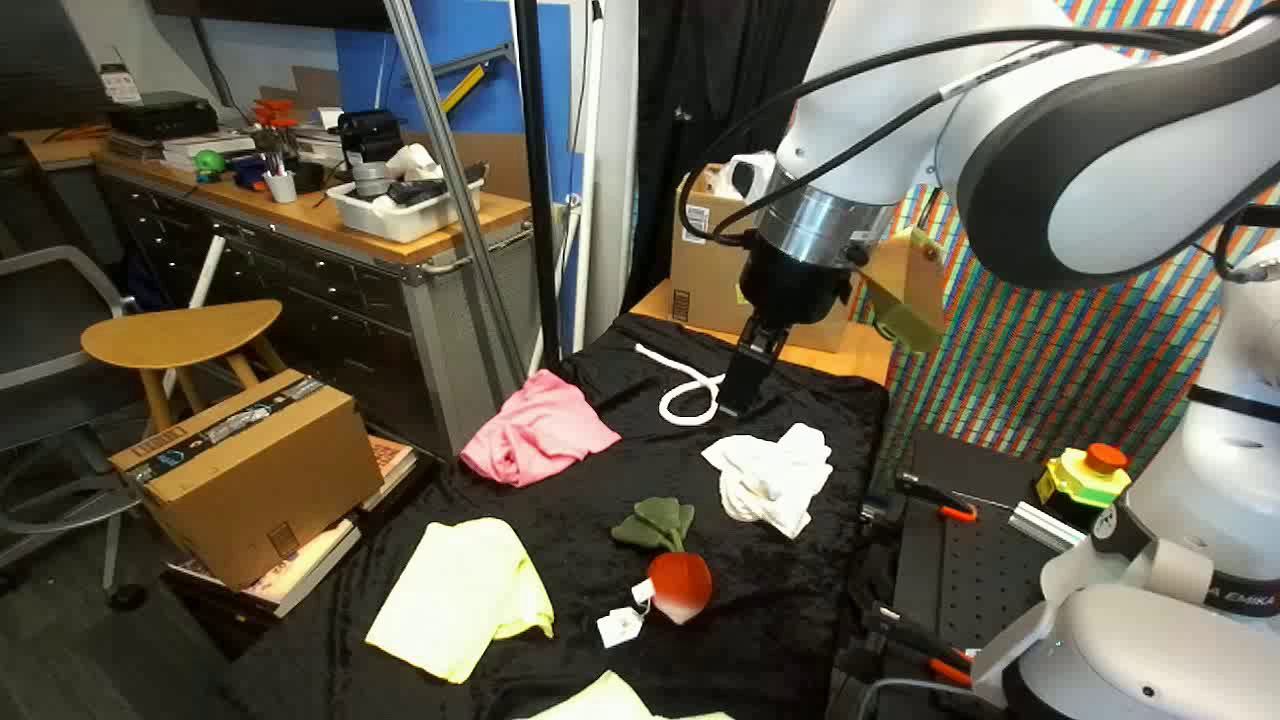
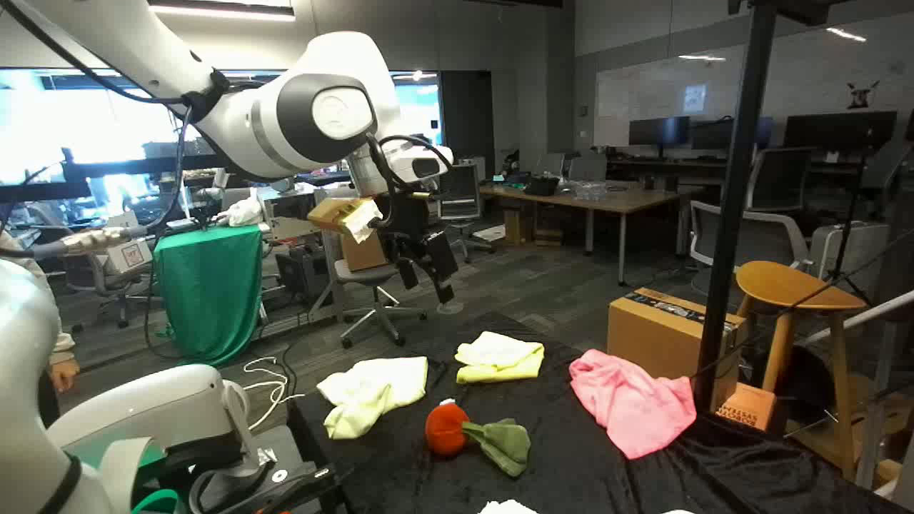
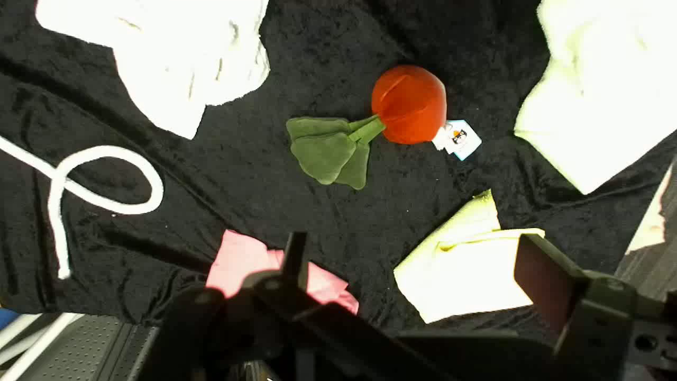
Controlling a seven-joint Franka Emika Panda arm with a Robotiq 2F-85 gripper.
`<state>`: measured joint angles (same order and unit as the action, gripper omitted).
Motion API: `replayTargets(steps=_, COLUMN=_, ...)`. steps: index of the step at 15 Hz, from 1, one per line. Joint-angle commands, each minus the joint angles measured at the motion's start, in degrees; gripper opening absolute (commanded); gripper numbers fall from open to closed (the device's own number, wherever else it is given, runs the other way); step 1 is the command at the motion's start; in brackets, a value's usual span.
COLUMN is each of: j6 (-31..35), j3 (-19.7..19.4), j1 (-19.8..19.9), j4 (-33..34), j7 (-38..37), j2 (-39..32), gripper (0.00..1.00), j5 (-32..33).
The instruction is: Pile up all the objects on the table
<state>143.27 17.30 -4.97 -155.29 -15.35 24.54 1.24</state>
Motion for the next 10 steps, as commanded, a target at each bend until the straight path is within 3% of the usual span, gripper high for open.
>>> replayTargets(steps=1, j6=-0.11, j3=-1.01, j1=-0.95, j4=0.23, j7=-0.46, j2=-0.08, gripper=1.00, j5=0.67)
replayTargets(steps=6, j6=-0.47, j3=-1.00, j1=-0.19, j4=1.67, j7=0.14, j2=-1.20, gripper=1.00, j5=2.58)
replayTargets(steps=10, j6=-1.19, j3=-0.64, j1=1.59, j4=7.03, j7=0.81, j2=-5.55, gripper=1.00, j5=8.34)
